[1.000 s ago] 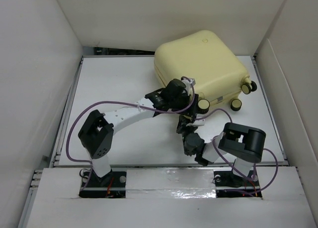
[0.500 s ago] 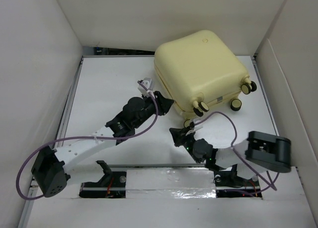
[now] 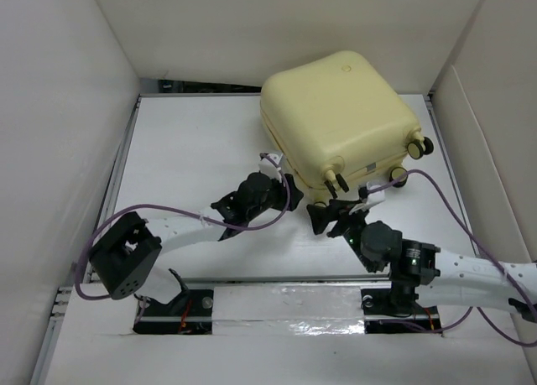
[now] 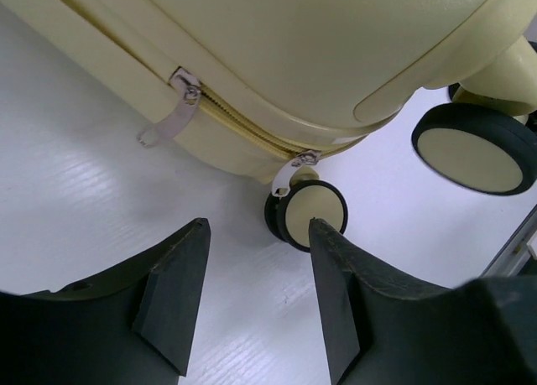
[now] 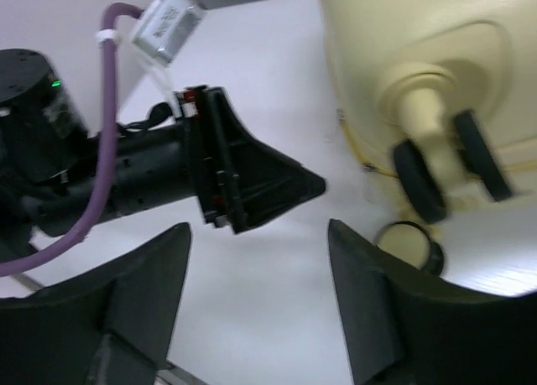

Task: Pack the luggage

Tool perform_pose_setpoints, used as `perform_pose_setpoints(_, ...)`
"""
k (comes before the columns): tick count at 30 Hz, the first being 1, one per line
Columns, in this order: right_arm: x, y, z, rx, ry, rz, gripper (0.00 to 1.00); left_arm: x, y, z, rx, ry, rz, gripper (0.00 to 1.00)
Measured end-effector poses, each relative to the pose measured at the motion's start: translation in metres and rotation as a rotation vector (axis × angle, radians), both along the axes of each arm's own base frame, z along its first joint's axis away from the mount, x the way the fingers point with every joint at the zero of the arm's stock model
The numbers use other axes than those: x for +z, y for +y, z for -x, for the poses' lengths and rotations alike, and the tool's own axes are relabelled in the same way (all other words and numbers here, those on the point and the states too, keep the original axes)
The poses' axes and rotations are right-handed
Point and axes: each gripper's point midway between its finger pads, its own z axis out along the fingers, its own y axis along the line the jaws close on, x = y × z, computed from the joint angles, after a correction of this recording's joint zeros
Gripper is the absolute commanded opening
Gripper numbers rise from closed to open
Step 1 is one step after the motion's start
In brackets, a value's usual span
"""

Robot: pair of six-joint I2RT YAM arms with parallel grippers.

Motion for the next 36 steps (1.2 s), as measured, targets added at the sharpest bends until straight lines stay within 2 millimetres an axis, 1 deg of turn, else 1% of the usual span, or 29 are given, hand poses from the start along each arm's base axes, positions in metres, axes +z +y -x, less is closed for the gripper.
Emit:
perform_pose_setpoints(3, -0.004, -0.027, -0.011, -0.085, 0.030, 0.091, 0.79, -0.004, -0.011, 0.000, -0.022, -0.003, -0.002, 0.48)
perform_pose_setpoints(5, -0.010, -0.045, -0.022, -0.143, 0.054, 0.160, 0.81, -0.005, -0.017, -0.001, -0.032, -0.007, 0.000, 0.49)
perform_pose_setpoints(6, -0.008, -0.052, -0.028, -0.175, 0.059, 0.169, 0.82, -0.005, -0.019, -0.002, -0.033, -0.011, 0.002, 0.49)
perform_pose_setpoints(7, -0.010, -0.058, -0.034, -0.200, 0.069, 0.197, 0.83, -0.006, -0.021, -0.003, -0.034, -0.013, 0.000, 0.49)
perform_pose_setpoints(10, -0.019, -0.070, -0.043, -0.231, 0.091, 0.277, 0.86, -0.009, -0.027, -0.008, -0.038, -0.020, -0.008, 0.49)
perform_pose_setpoints(14, -0.028, -0.080, -0.061, -0.235, 0.125, 0.366, 0.88, -0.012, -0.036, -0.016, -0.045, -0.028, -0.021, 0.49)
perform_pose_setpoints(18, -0.037, -0.083, -0.080, -0.217, 0.157, 0.429, 0.88, -0.015, -0.042, -0.020, -0.050, -0.032, -0.030, 0.48)
perform_pose_setpoints(22, -0.050, -0.080, -0.097, -0.157, 0.190, 0.474, 0.87, -0.020, -0.045, -0.022, -0.059, -0.033, -0.041, 0.43)
perform_pose_setpoints(25, -0.057, -0.076, -0.109, -0.117, 0.211, 0.504, 0.85, -0.024, -0.046, -0.021, -0.068, -0.031, -0.046, 0.36)
perform_pose_setpoints(27, -0.059, -0.071, -0.116, -0.092, 0.216, 0.515, 0.82, -0.025, -0.047, -0.021, -0.074, -0.029, -0.046, 0.29)
perform_pose_setpoints(28, -0.060, -0.067, -0.118, -0.072, 0.212, 0.516, 0.81, -0.025, -0.048, -0.021, -0.077, -0.029, -0.046, 0.23)
perform_pose_setpoints(31, -0.064, -0.065, -0.122, -0.053, 0.219, 0.525, 0.80, -0.028, -0.048, -0.021, -0.080, -0.030, -0.060, 0.15)
perform_pose_setpoints(32, -0.066, -0.065, -0.123, -0.046, 0.223, 0.530, 0.80, -0.029, -0.049, -0.021, -0.083, -0.027, -0.062, 0.06)
perform_pose_setpoints(33, -0.067, -0.065, -0.124, -0.041, 0.227, 0.532, 0.80, -0.030, -0.050, -0.022, -0.085, -0.026, -0.065, 0.01)
perform_pose_setpoints(36, -0.072, -0.065, -0.127, -0.032, 0.242, 0.543, 0.80, -0.027, -0.053, -0.021, -0.093, -0.034, -0.062, 0.00)
